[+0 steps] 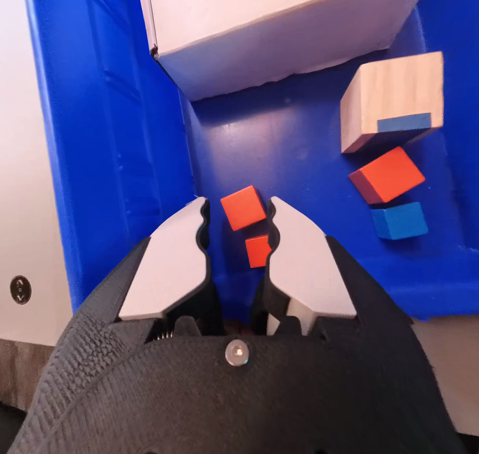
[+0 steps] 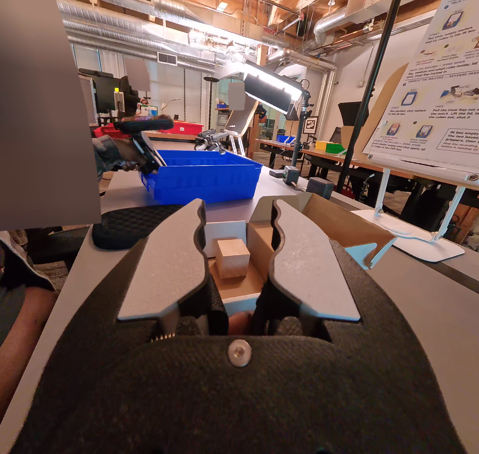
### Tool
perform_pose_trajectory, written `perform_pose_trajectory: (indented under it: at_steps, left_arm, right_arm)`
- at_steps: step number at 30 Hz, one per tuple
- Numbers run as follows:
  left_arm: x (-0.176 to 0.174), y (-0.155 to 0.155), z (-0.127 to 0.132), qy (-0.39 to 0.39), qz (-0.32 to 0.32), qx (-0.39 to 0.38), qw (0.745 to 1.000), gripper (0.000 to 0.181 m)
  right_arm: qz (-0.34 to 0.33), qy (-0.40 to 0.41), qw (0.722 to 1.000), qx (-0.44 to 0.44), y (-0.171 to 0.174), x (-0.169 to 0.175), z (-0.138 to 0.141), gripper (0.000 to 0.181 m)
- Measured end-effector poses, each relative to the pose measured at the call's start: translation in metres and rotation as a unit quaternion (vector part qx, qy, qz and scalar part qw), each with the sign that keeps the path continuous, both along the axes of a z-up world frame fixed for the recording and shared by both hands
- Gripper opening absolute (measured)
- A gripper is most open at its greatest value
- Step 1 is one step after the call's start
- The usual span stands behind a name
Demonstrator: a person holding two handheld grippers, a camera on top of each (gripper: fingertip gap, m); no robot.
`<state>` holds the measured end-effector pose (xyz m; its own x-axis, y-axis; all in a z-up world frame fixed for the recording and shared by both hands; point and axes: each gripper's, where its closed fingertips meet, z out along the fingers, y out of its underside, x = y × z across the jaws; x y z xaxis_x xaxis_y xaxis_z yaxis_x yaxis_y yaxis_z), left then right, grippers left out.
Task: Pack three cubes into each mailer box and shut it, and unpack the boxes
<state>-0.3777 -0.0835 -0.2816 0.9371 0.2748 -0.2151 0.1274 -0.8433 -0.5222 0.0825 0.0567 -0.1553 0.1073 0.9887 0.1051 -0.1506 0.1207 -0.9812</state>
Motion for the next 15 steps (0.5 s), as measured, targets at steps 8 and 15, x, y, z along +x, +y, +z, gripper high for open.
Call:
perform_pose_trajectory:
  at_steps: [8, 15]
  left_arm:
    - [0.023, 0.019, 0.025, -0.031, -0.073, 0.119, 0.990, 0.027]
    - [0.130, 0.052, 0.147, -0.202, -0.208, 0.522, 0.802, 0.027]
  right_arm:
    - [-0.007, -0.013, 1.000, 0.017, -0.001, -0.003, -0.003, 0.048]
    - [-0.025, -0.022, 0.992, 0.120, -0.011, -0.012, -0.005, 0.053]
